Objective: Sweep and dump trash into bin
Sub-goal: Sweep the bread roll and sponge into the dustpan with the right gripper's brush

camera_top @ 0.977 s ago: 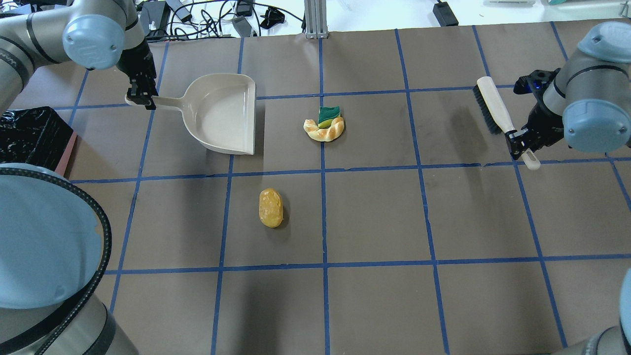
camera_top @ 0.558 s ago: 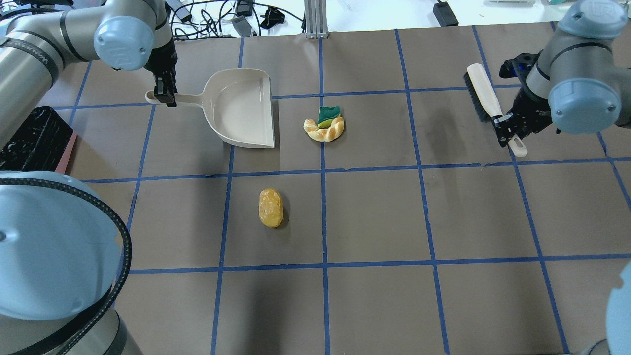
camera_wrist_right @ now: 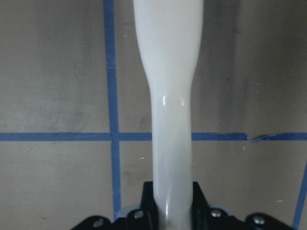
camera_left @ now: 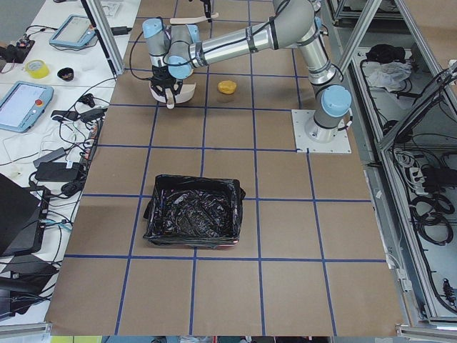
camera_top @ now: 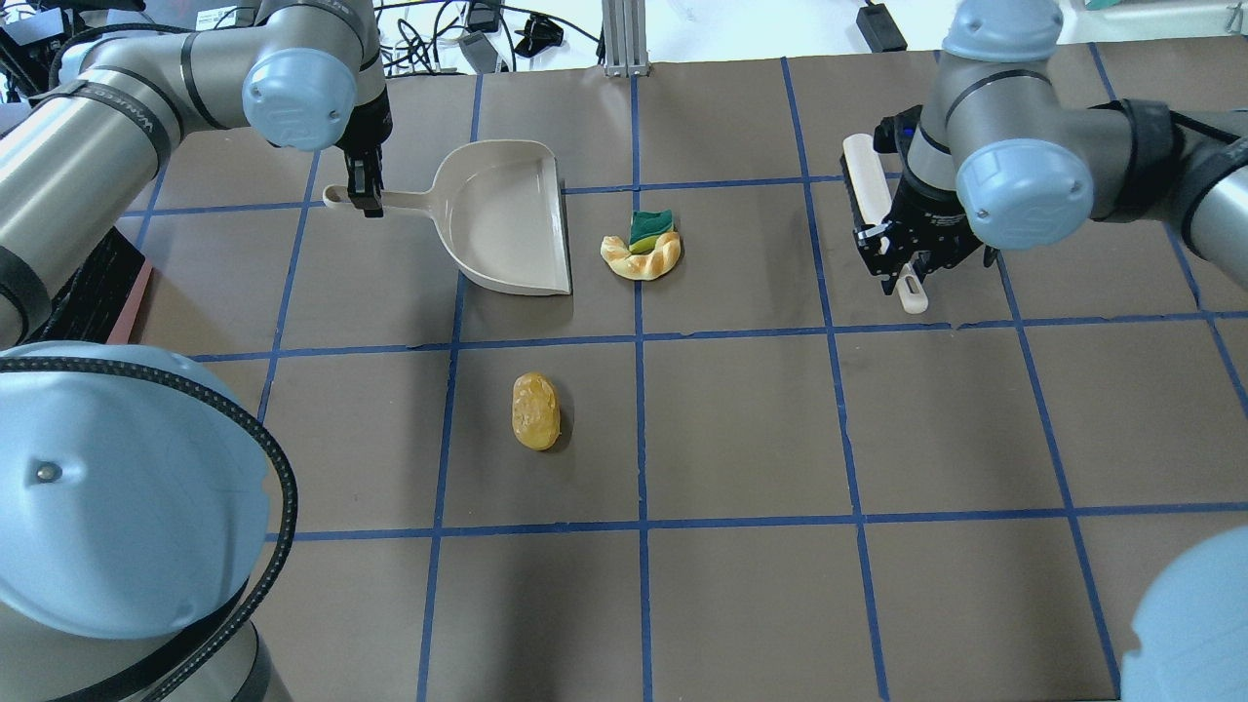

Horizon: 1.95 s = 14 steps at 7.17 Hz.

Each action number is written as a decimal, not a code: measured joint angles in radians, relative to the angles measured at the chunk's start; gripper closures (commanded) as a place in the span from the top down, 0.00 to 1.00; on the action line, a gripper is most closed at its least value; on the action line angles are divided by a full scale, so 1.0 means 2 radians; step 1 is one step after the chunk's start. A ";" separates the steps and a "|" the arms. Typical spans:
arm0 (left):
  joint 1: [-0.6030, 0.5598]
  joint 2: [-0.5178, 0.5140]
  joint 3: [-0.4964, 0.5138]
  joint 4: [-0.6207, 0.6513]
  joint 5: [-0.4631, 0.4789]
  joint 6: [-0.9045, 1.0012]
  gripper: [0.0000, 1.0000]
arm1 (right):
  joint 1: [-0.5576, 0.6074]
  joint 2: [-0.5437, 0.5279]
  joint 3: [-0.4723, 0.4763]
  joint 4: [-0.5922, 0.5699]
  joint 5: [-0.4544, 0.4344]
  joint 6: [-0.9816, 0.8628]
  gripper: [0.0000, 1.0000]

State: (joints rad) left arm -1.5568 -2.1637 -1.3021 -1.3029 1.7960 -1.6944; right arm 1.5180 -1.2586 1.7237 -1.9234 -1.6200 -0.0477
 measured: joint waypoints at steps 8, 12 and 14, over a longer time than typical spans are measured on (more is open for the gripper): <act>-0.030 -0.009 -0.029 -0.006 -0.015 -0.010 0.00 | 0.144 0.092 -0.077 -0.014 0.055 0.192 0.00; -0.049 -0.004 -0.027 -0.006 -0.016 -0.013 0.00 | 0.195 0.098 -0.076 -0.017 0.065 0.226 0.00; -0.053 -0.007 -0.028 -0.003 -0.022 -0.013 0.00 | 0.213 0.099 -0.079 -0.019 0.091 0.249 0.00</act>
State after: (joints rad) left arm -1.6629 -2.1769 -1.3576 -1.3088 1.7521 -1.7214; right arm 1.9442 -1.0610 1.5651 -1.9620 -1.4390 0.4502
